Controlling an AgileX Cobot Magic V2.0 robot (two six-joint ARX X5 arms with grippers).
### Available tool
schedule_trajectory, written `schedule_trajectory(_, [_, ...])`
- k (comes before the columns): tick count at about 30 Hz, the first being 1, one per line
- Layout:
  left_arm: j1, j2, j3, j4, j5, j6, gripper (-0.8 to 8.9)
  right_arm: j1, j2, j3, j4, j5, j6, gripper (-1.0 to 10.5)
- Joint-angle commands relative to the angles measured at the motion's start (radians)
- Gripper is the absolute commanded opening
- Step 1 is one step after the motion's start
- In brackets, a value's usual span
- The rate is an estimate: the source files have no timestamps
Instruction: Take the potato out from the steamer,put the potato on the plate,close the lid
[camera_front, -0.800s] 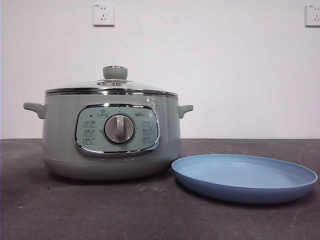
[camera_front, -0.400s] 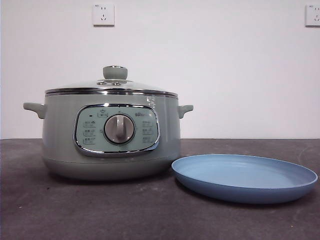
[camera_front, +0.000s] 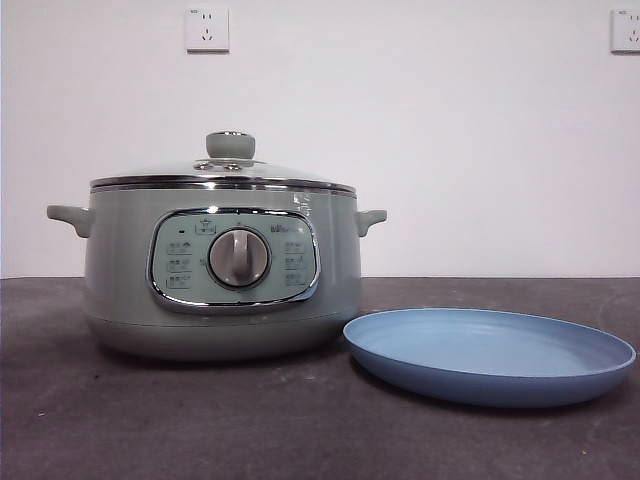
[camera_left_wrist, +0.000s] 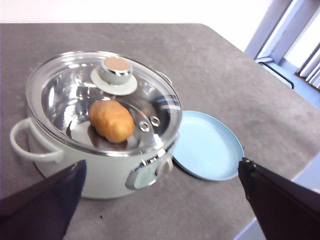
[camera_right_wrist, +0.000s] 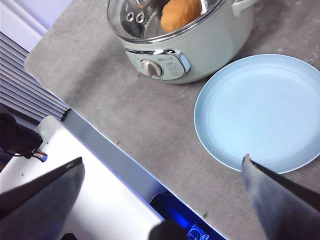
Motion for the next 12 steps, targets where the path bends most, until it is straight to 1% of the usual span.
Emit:
schedule_trajectory(1, [-0.018,0.043,0.004,0.049,-0.007,-0.022,6.65,0.001,0.004,0.002,0.009,-0.004,0.002,6.0])
schedule_trajectory(4, [-0.049,0.114,0.026,0.09,-0.019,-0.021,6.65,0.001,0.011,0.002,0.01,-0.004,0.002,6.0])
schedule_trajectory(10, [-0.141,0.297,0.116,0.183,-0.123,-0.011,6.65,0.001,0.035,0.002,0.01,-0.003,0.002,6.0])
schedule_trajectory(12, [-0.172,0.365,0.155,0.206,-0.153,0.004,6.65,0.001,0.043,0.002,0.011,-0.003,0.002,6.0])
